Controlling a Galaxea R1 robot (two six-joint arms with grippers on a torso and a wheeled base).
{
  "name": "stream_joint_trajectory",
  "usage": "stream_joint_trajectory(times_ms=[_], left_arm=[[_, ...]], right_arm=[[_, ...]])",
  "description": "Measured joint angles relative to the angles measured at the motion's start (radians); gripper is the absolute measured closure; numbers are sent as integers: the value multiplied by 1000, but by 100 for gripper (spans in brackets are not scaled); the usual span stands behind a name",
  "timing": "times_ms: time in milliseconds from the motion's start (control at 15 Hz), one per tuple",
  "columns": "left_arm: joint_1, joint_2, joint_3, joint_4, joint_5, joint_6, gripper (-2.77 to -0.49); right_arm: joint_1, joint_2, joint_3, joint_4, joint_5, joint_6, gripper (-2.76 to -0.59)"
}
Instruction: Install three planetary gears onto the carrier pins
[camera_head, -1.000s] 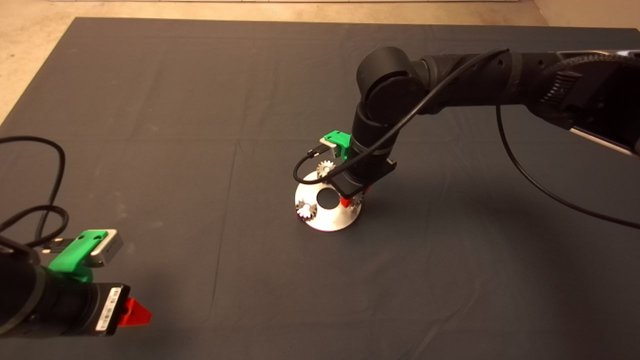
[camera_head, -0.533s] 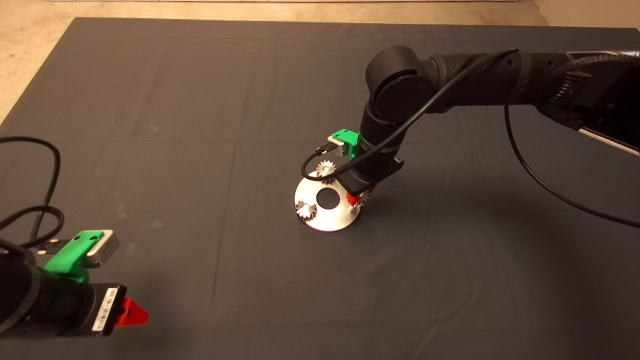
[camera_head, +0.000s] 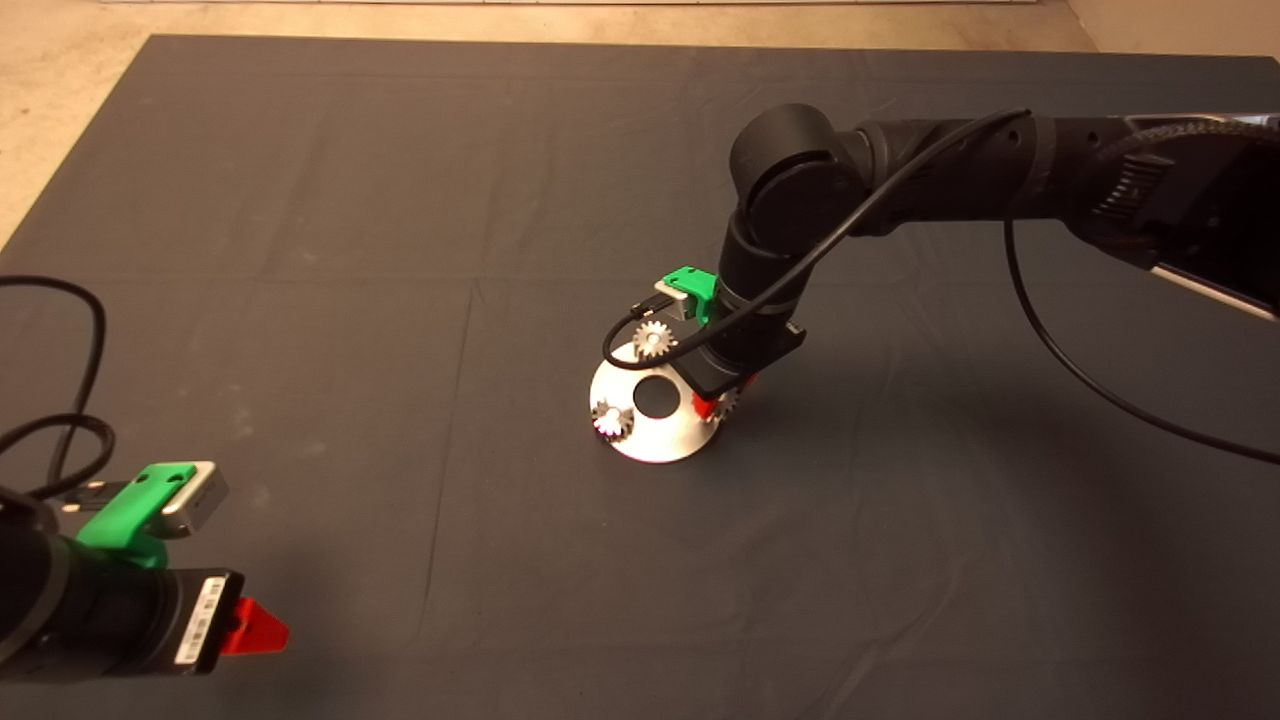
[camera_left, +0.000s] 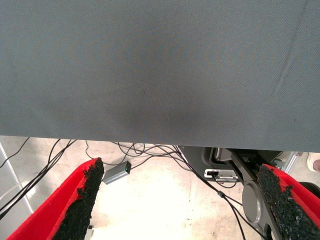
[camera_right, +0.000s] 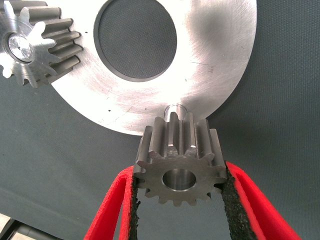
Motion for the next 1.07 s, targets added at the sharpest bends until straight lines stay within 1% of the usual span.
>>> stream_joint_trajectory(times_ms=[333, 533, 667, 1067], left_arm=[[0, -12, 11, 0, 0, 0, -219], [0, -43, 25, -4, 0, 3, -219], [-3, -61, 26, -7, 1, 20, -219], [-3, -63, 26, -12, 0, 26, -219]], right_arm=[[-1, -1, 0, -1, 0, 0, -95], [-12, -1, 0, -1, 1, 0, -95], [-22, 0, 0, -1, 1, 0, -95], [-22, 0, 0, -1, 1, 0, -95]])
